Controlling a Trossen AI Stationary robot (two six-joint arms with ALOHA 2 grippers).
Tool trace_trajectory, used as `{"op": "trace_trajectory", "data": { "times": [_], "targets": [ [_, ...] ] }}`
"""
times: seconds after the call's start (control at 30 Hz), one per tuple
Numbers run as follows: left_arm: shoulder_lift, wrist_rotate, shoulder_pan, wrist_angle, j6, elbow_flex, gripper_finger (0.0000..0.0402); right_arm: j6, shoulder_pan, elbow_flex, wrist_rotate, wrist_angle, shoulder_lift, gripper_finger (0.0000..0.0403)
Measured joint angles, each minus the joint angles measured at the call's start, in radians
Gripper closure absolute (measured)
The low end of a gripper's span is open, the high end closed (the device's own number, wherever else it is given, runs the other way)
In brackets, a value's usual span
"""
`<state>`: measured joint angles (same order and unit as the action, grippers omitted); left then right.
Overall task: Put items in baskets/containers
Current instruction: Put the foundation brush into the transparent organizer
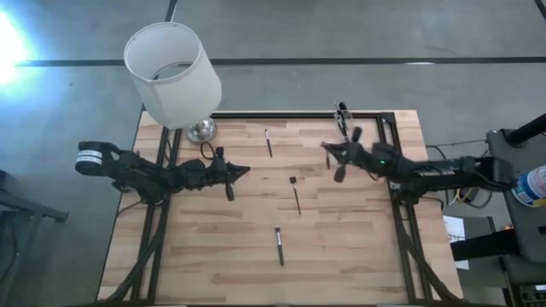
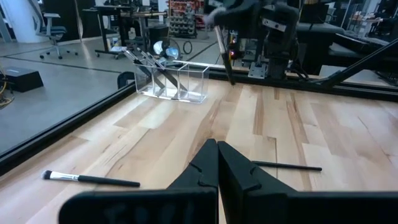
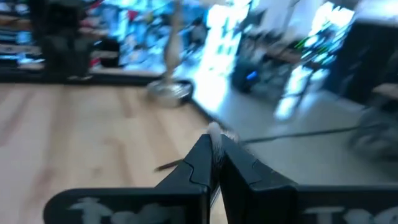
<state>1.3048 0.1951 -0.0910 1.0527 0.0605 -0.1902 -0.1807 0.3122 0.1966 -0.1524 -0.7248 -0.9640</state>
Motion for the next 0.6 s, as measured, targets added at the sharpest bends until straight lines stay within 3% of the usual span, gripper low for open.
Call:
{"op": "trace_trajectory", "data": {
  "times": [0.33,0.6],
  "targets": [
    [0.0,0.0,0.0,0.001,0.0,0.0,0.0402,-0.177,0.016,-0.172,-0.239,-0.016,0.38,0.0391],
    [0.0,0.0,0.0,0.001,-0.001,0.0,0.0402,-0.195,0.171,-0.188,-0.214,0.008,0.431,0.039]
  ]
}}
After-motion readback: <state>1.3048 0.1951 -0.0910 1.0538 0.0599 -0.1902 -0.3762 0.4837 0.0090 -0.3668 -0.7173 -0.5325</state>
